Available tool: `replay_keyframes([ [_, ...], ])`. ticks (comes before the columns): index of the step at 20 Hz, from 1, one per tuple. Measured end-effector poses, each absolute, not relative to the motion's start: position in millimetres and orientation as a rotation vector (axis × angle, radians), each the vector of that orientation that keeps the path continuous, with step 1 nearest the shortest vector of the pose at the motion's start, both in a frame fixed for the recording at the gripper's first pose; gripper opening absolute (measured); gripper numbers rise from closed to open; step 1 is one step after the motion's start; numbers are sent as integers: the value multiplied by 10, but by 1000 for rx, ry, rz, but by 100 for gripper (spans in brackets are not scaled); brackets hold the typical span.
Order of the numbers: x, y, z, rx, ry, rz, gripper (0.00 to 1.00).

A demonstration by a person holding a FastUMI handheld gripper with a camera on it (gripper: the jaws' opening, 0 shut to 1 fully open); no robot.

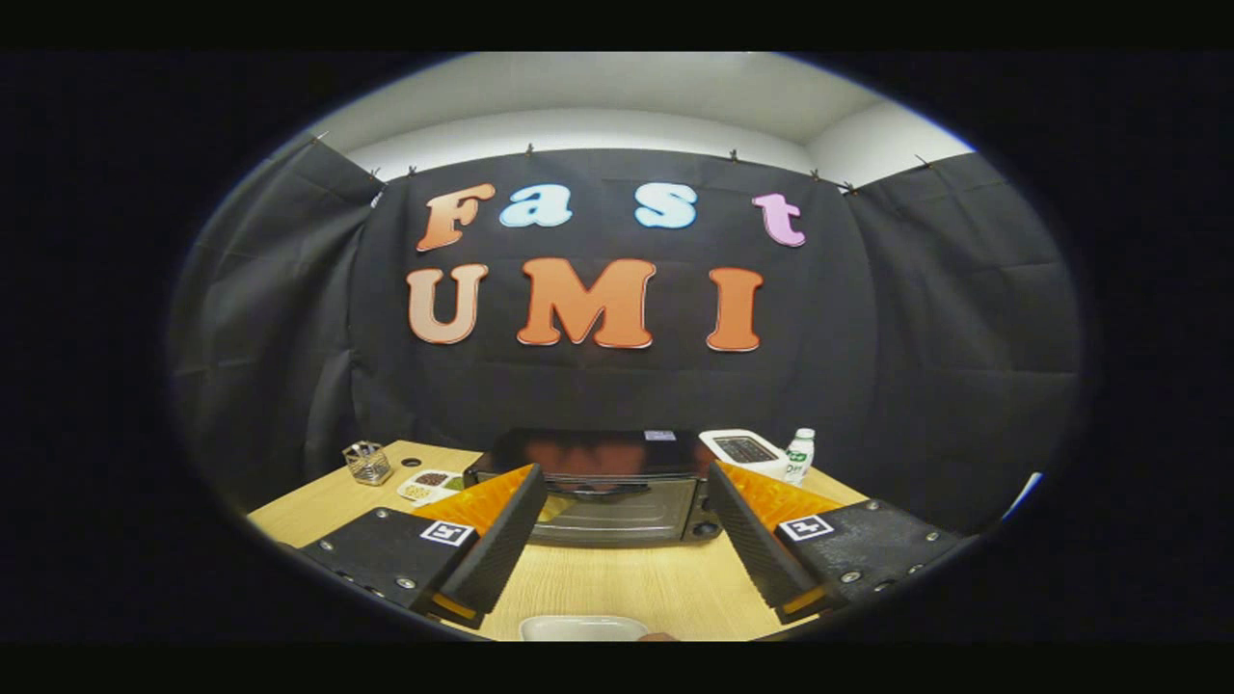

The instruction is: Open the toaster oven, put the food inside, and close the toaster oven door.

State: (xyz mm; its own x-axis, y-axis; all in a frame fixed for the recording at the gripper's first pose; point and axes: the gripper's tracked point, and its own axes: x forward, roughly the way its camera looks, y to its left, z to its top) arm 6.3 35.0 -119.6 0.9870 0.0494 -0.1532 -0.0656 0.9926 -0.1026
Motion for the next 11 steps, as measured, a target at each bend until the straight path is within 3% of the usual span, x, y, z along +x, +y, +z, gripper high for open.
replay_keyframes([
  [11, -423, -129, -518, -129, 70, -67, 99],
])
